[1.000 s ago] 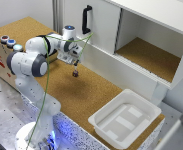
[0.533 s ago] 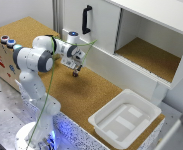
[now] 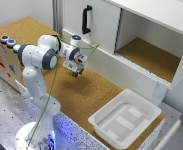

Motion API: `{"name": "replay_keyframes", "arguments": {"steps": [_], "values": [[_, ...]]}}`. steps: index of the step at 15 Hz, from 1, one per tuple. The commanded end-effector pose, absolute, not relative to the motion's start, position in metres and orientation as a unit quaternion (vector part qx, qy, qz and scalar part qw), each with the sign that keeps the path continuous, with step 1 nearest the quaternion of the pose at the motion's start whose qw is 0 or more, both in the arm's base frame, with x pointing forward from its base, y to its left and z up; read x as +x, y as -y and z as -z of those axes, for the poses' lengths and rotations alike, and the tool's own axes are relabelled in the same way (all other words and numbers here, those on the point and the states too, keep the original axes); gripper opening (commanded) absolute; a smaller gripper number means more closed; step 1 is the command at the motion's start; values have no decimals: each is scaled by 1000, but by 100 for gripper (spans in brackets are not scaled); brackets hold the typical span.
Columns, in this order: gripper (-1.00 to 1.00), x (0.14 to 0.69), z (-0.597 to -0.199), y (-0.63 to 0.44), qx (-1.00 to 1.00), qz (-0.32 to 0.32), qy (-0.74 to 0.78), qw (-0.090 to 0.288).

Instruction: Place the purple object on top of the drawer

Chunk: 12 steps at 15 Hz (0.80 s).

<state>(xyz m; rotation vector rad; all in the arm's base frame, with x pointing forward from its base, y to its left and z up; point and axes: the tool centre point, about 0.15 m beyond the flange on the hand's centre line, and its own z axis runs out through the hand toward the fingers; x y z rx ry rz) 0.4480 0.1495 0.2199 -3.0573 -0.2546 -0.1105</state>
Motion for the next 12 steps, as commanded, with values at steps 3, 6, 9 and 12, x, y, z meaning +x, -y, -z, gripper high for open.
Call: {"name": "replay_keyframes", "arguments": {"steps": [3, 6, 9, 12], "values": [[-100, 463, -203, -155, -996, 9, 79, 45], [-100, 459, -203, -154, -996, 4, 82, 40], [-100, 458, -223, -158, -996, 13, 88, 28], [-100, 469, -267, -176, -992, 52, 114, 22]]}}
